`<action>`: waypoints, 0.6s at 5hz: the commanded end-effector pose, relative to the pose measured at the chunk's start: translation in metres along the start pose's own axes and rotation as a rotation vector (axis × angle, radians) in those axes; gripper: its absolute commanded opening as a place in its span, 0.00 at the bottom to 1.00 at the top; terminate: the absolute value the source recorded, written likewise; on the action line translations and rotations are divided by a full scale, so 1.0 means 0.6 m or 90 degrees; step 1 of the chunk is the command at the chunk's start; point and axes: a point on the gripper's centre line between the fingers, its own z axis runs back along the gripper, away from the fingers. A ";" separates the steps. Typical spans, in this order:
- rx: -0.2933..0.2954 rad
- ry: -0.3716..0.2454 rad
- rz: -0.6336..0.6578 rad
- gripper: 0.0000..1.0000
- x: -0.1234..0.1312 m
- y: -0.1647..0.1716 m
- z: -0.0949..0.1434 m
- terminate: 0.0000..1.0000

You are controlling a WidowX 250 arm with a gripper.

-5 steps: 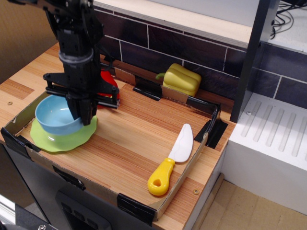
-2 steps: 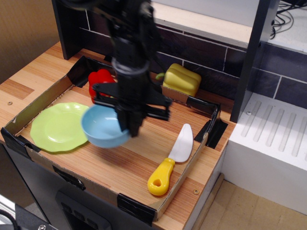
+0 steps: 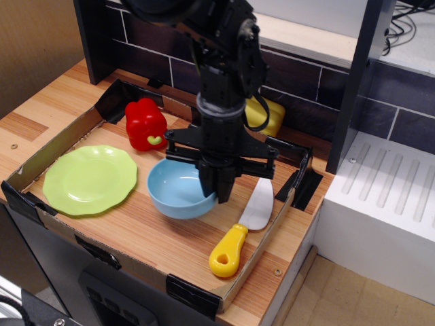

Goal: Take bowl off plate

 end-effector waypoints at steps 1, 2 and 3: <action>-0.010 -0.030 0.024 1.00 0.034 -0.019 0.016 0.00; -0.017 -0.035 0.030 1.00 0.039 -0.019 0.029 0.00; -0.029 -0.049 0.031 1.00 0.043 -0.015 0.053 0.00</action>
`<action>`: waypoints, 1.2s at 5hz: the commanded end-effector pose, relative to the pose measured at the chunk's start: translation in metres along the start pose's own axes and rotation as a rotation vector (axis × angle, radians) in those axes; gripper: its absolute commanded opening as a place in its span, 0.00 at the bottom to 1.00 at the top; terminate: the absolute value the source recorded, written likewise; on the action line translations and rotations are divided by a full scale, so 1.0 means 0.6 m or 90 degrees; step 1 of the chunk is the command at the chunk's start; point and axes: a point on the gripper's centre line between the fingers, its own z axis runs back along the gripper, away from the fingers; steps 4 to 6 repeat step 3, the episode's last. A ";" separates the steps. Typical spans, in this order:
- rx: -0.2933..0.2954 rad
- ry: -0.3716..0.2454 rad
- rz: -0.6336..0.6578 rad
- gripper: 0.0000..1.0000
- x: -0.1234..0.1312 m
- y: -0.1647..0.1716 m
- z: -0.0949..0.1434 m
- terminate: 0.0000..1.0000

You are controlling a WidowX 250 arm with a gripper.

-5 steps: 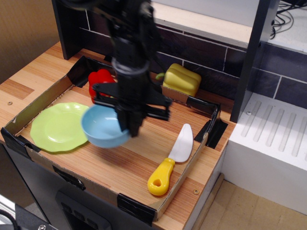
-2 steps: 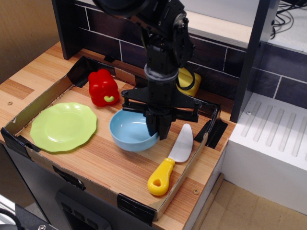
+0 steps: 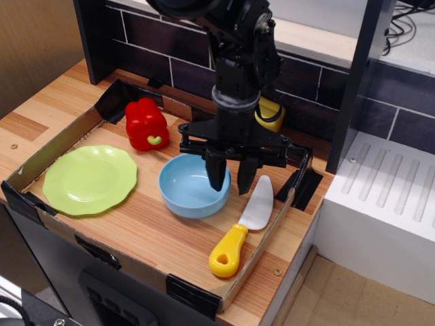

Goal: Take bowl off plate

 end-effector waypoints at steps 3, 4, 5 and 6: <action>-0.053 -0.059 0.010 1.00 0.029 0.004 0.090 1.00; -0.053 -0.059 0.010 1.00 0.029 0.004 0.090 1.00; -0.053 -0.059 0.010 1.00 0.029 0.004 0.090 1.00; -0.053 -0.059 0.010 1.00 0.029 0.004 0.090 1.00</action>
